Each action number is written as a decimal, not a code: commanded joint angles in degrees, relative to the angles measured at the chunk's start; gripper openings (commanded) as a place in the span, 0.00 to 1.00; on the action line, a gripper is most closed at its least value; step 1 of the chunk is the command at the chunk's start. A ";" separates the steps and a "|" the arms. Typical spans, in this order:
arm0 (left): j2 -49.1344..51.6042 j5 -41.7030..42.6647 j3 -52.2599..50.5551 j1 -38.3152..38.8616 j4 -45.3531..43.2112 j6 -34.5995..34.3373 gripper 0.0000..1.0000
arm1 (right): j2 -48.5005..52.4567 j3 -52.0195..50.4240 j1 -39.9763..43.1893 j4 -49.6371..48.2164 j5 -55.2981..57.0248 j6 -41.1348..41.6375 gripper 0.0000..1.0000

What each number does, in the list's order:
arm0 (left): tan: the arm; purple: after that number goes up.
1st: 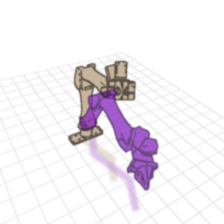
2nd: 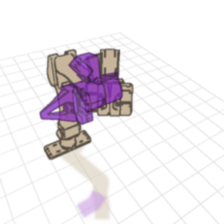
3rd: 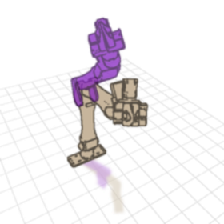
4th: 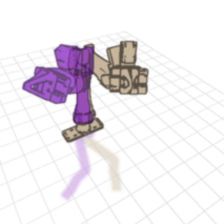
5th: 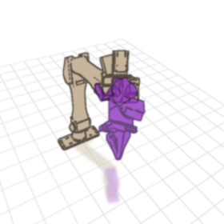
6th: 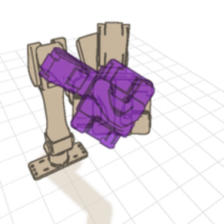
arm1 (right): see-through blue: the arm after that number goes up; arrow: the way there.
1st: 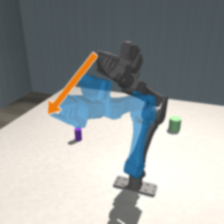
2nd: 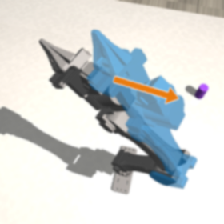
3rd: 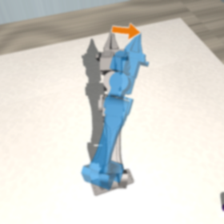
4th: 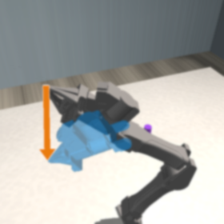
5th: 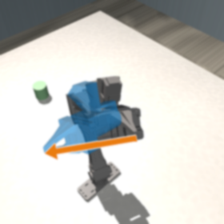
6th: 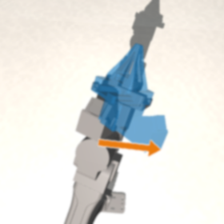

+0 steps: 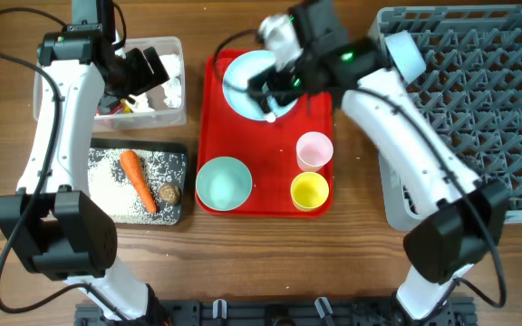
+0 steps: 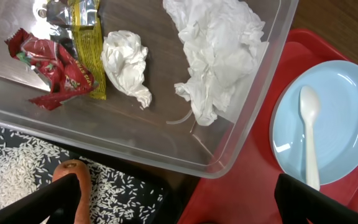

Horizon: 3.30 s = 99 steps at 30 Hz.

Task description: Sort waste into correct bins and load items into the dishwasher rack

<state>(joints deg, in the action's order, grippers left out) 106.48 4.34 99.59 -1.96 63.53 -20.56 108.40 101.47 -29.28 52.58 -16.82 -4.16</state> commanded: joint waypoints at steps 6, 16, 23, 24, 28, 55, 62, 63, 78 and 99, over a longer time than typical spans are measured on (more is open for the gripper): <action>-1.42 -0.37 -0.26 -0.20 0.00 -0.94 1.00 | 1.88 -25.88 -10.47 -8.63 0.68 2.67 0.83; -1.42 -0.37 -0.26 -0.20 0.00 -0.94 1.00 | 1.86 -30.67 -10.40 -13.53 2.27 2.40 0.19; -1.42 -0.37 -0.26 -0.20 0.00 -0.94 1.00 | 0.92 -19.85 -10.25 -6.45 8.59 2.89 0.04; -1.42 -0.37 -0.26 -0.20 0.00 -0.92 1.00 | -0.04 -15.69 -9.70 -4.09 10.38 4.94 0.04; -1.42 -0.37 -0.26 -0.20 0.00 -0.94 1.00 | -4.61 -3.82 -4.85 5.01 33.51 16.81 0.04; -1.42 -0.37 -0.26 -0.20 0.00 -0.94 1.00 | 7.54 -5.55 22.60 27.19 80.35 31.12 0.04; -1.42 -0.37 -0.26 -0.20 0.00 -0.94 1.00 | 7.56 -5.55 22.60 24.65 82.01 26.93 0.04; -1.42 -0.37 -0.26 -0.20 0.00 -0.94 1.00 | 7.56 -5.55 22.60 23.71 82.09 26.08 0.04; -1.42 -0.37 -0.26 -0.20 -0.02 -0.94 1.00 | 7.56 -5.55 15.96 20.11 73.70 19.12 0.09; -1.42 -0.37 -0.26 -0.20 -0.02 -0.94 1.00 | 5.66 18.97 12.35 13.77 -2.54 4.24 1.00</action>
<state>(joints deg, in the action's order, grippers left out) 106.48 4.32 99.59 -1.96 63.57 -20.56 114.19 118.83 -16.73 74.87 12.95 6.02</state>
